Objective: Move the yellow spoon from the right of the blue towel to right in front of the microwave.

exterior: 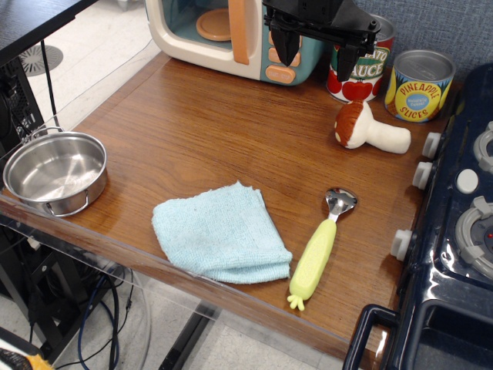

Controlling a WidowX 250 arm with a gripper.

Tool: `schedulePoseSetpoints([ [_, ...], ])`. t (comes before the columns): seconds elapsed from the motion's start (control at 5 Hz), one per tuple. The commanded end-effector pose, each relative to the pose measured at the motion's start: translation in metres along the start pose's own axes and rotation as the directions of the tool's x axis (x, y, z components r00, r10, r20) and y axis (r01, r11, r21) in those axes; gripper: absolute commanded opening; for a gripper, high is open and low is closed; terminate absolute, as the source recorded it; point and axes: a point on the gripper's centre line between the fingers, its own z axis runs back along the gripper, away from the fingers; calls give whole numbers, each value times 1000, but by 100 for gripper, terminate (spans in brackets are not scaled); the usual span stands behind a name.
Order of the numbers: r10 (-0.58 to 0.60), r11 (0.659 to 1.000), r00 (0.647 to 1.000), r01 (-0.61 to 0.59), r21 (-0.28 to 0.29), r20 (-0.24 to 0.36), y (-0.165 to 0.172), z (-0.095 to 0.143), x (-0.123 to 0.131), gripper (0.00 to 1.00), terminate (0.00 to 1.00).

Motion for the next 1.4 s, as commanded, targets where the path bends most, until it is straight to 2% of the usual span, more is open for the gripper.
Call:
schedulePoseSetpoints([
  [0.0, 0, 1000, 1000, 0, 0, 0, 0, 0, 0, 100, 0],
  [0.2, -17, 1000, 1000, 17, 8, 0, -6, 7, -18, 100, 0],
  [0.4, -44, 999, 999, 45, 18, -25, -16, 12, -39, 100, 0],
  [0.6, -23, 999, 998, 24, 27, -50, -22, 20, -62, 100, 0],
  [1.2, -31, 997, 981, 43, 59, -194, -66, 6, -130, 100, 0],
])
